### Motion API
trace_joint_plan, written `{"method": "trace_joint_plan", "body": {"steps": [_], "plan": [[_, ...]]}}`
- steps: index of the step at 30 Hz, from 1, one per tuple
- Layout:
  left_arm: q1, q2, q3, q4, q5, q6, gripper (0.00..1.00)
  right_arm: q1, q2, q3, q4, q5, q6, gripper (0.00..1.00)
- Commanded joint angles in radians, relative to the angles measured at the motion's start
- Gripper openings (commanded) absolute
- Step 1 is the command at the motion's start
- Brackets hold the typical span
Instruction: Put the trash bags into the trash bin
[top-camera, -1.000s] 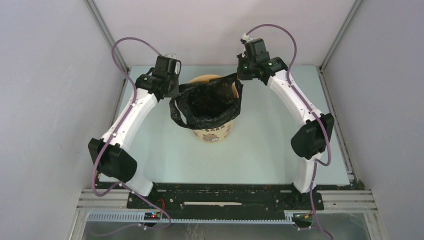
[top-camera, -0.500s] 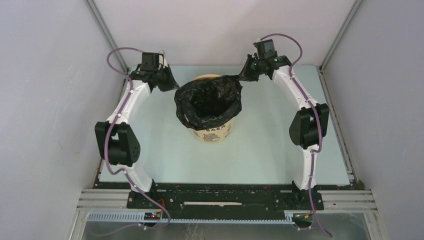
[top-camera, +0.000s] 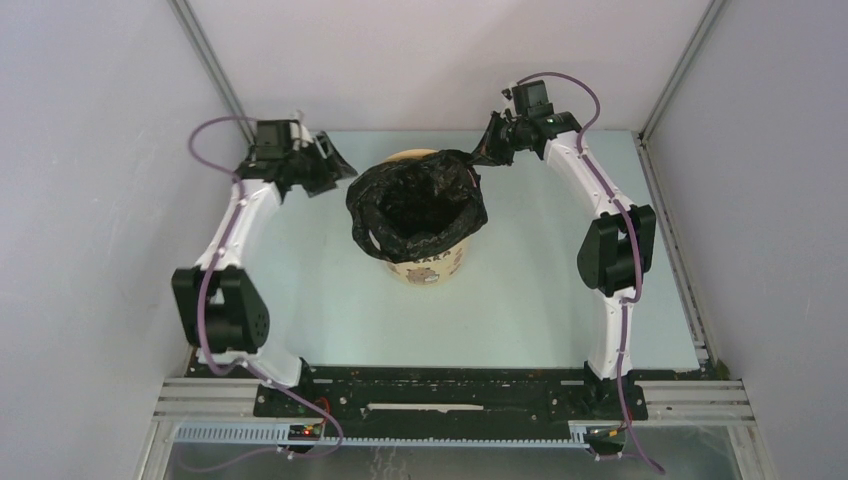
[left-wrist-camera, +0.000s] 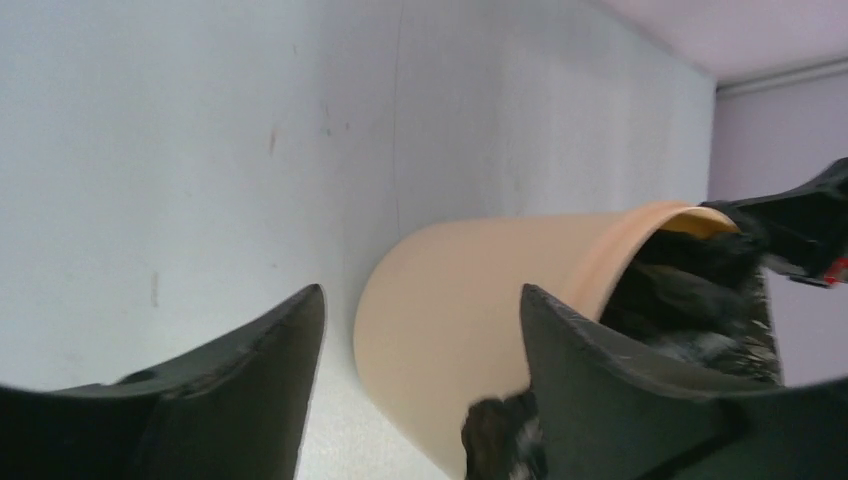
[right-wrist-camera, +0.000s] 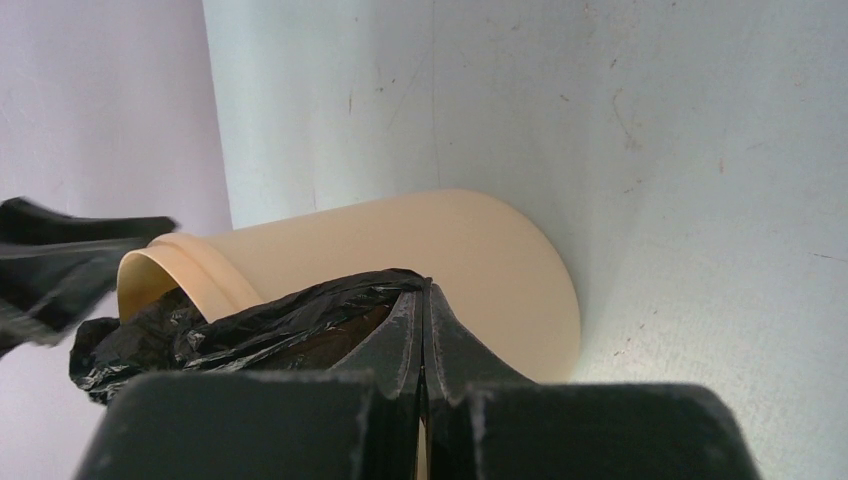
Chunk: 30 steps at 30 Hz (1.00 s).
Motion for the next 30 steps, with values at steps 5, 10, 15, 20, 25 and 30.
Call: {"method": "trace_joint_plan", "body": {"steps": [5, 10, 15, 20, 25, 30], "plan": [[0.020, -0.347, -0.201, 0.022, -0.014, 0.071, 0.91, 0.003, -0.046, 0.009, -0.005, -0.025, -0.049, 0.00], [-0.109, -0.474, -0.283, -0.050, -0.083, 0.234, 0.85, 0.007, -0.052, 0.002, -0.009, -0.032, -0.077, 0.00], [-0.228, -0.461, -0.240, -0.128, -0.216, 0.272, 0.73, 0.013, -0.085, -0.027, -0.030, -0.017, -0.118, 0.00], [-0.258, -0.377, -0.169, -0.192, -0.348, 0.269, 0.53, 0.012, -0.113, -0.091, -0.007, -0.020, -0.121, 0.00], [-0.258, -0.335, -0.112, -0.204, -0.325, 0.248, 0.53, 0.013, -0.123, -0.096, -0.012, -0.022, -0.122, 0.00], [-0.258, -0.320, -0.102, -0.173, -0.294, 0.231, 0.63, 0.021, -0.127, -0.085, -0.010, -0.022, -0.123, 0.00]]}}
